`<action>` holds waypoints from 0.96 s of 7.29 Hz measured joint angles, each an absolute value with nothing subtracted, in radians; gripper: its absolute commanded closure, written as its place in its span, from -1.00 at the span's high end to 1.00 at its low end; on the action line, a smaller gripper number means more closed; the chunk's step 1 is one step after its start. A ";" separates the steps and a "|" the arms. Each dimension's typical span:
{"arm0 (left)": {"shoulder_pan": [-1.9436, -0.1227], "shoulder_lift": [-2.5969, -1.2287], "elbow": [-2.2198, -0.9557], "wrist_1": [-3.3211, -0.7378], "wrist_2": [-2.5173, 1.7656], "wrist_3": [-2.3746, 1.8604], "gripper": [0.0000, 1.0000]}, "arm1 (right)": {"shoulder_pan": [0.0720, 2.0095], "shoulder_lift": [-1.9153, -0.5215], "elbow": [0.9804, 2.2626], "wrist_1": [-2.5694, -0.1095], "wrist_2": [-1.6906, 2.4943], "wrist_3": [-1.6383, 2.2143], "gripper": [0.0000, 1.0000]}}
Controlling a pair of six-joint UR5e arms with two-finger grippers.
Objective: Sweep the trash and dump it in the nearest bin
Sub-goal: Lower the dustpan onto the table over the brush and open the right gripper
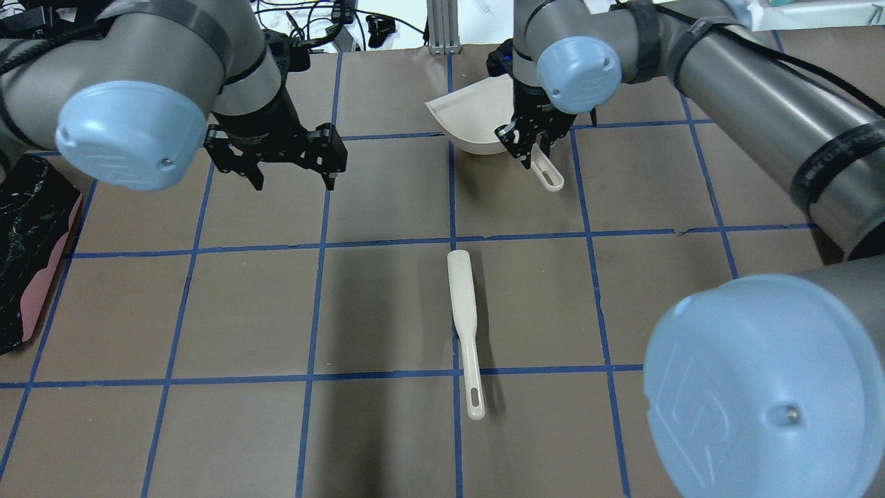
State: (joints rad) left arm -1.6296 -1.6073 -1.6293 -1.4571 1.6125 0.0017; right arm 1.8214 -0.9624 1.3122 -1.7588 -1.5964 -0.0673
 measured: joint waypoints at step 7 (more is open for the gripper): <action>-1.596 -1.544 -1.651 -1.475 1.616 0.144 1.00 | 1.865 -0.879 1.131 -1.475 -1.523 0.078 -1.00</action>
